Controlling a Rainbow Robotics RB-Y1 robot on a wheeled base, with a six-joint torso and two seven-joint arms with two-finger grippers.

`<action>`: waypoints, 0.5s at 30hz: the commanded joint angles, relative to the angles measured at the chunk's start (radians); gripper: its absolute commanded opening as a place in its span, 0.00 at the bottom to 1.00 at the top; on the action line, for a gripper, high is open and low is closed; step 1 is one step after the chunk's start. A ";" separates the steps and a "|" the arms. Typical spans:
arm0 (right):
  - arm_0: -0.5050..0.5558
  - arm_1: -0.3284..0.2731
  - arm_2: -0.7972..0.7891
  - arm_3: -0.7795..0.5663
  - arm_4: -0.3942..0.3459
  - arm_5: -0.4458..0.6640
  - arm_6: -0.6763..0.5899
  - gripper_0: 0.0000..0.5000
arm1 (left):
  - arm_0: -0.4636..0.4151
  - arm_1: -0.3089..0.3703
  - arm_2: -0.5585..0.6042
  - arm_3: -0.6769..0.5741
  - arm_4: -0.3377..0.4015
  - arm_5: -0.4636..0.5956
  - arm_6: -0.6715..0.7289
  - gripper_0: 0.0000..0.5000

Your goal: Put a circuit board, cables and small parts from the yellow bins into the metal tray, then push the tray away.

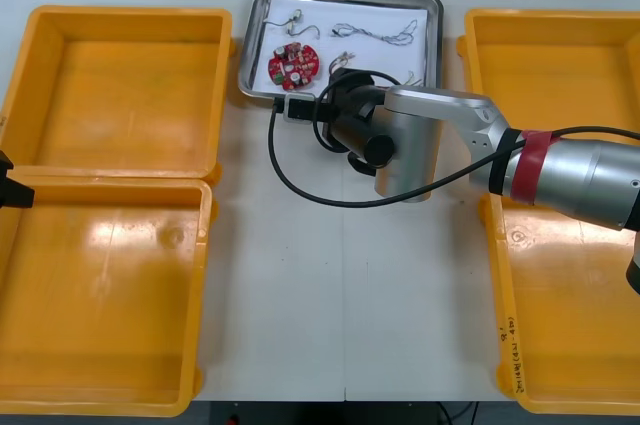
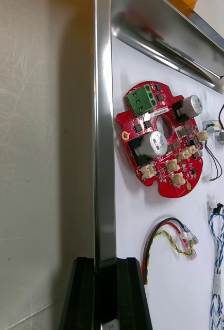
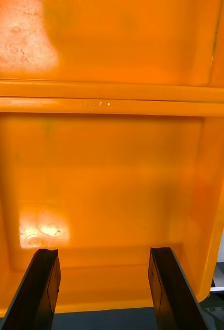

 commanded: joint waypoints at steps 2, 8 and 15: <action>-0.001 0.009 -0.001 0.029 -0.017 -0.002 -0.034 0.06 | 0.016 0.044 0.032 -0.025 0.007 -0.004 -0.090 1.00; -0.001 0.009 -0.004 0.028 -0.017 -0.002 -0.032 0.87 | 0.016 0.044 0.032 -0.025 0.007 -0.004 -0.090 1.00; -0.001 0.004 -0.007 0.016 -0.019 0.004 -0.032 1.00 | 0.016 0.044 0.032 -0.025 0.007 -0.004 -0.090 1.00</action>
